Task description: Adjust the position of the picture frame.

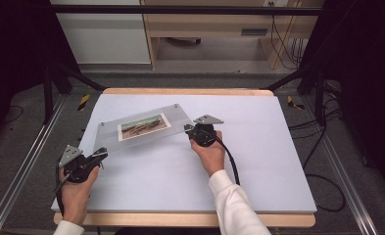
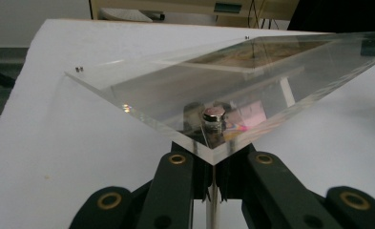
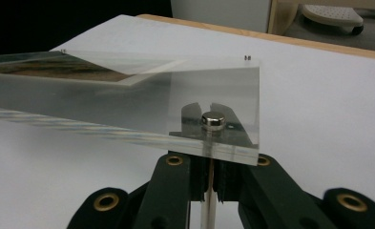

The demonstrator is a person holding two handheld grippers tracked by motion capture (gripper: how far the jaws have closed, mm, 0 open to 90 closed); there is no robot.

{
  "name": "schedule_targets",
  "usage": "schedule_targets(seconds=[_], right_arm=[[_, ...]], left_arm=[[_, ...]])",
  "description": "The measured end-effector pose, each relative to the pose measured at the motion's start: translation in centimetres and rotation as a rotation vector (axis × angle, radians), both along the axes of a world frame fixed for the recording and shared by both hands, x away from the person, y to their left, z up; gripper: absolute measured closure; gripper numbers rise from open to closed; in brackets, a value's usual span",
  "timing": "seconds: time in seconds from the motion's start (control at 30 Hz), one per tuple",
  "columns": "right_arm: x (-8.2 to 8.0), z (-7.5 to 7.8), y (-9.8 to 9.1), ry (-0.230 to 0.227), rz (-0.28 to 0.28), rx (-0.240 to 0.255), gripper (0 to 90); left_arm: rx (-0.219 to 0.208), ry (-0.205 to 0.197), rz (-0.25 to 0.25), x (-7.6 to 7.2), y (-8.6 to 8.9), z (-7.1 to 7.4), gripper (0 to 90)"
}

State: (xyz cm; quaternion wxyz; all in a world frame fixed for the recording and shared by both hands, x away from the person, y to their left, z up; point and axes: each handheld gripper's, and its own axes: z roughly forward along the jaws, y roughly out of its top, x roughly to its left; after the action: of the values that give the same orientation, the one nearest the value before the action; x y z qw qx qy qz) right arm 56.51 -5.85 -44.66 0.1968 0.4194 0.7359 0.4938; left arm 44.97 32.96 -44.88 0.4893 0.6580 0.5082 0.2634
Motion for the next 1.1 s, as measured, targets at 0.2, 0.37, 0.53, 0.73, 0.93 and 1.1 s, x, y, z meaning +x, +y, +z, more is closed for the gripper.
schedule_targets(seconds=[0.2, 0.37, 0.53, 0.73, 0.93, 1.1], right_arm=[[-0.8, 1.1, -0.4, -0.018, -0.001, 0.002, 84.8], [-2.1, 2.1, -2.1, -0.03, -0.018, 0.013, 84.7], [-3.4, 2.7, -4.3, -0.039, -0.059, 0.009, 84.7], [-4.7, 2.8, -7.1, -0.047, -0.109, 0.017, 84.5], [-5.6, 2.8, -9.5, -0.056, -0.155, 0.026, 84.5], [-6.2, 2.7, -10.9, -0.057, -0.182, 0.033, 84.5]], left_arm=[[-0.014, -0.017, -0.006, -0.5, -0.3, 1.0, 82.9], [0.001, -0.046, -0.042, -0.8, -1.8, 2.3, 82.7], [0.017, -0.053, -0.094, -0.2, -3.7, 2.6, 82.3], [0.021, -0.066, -0.149, 0.9, -6.0, 3.1, 82.2], [0.021, -0.079, -0.192, 1.7, -8.0, 3.3, 82.3], [0.016, -0.085, -0.211, 2.1, -9.0, 3.3, 82.3]])
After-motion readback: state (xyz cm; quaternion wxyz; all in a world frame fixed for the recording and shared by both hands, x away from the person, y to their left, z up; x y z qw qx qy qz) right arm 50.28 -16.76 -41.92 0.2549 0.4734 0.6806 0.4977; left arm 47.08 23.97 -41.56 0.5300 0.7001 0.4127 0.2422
